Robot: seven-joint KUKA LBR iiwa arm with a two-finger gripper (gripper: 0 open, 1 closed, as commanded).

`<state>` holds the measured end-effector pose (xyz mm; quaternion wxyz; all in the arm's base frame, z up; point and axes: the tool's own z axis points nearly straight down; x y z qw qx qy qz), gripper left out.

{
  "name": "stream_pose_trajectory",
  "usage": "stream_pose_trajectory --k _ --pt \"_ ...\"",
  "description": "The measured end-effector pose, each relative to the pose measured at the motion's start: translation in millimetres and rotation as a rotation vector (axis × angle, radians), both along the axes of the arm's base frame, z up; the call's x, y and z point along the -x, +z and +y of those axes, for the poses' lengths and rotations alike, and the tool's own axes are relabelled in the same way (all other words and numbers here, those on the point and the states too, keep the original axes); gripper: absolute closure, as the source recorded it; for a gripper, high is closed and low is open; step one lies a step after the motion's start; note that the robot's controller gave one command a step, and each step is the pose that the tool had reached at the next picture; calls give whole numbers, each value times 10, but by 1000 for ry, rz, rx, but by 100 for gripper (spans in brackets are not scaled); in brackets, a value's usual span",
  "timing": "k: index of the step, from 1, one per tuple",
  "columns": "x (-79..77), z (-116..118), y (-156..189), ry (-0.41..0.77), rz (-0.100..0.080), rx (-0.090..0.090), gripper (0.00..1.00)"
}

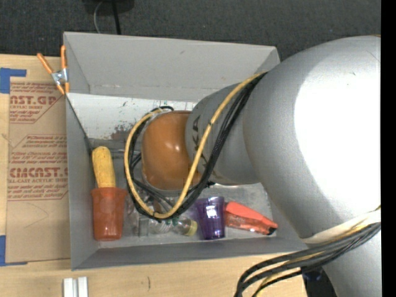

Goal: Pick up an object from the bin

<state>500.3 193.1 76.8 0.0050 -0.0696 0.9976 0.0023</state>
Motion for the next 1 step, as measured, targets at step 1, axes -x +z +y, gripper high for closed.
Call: stream_pose_trajectory --k 1 --pt "49 -52 510 -27 9 3 100"
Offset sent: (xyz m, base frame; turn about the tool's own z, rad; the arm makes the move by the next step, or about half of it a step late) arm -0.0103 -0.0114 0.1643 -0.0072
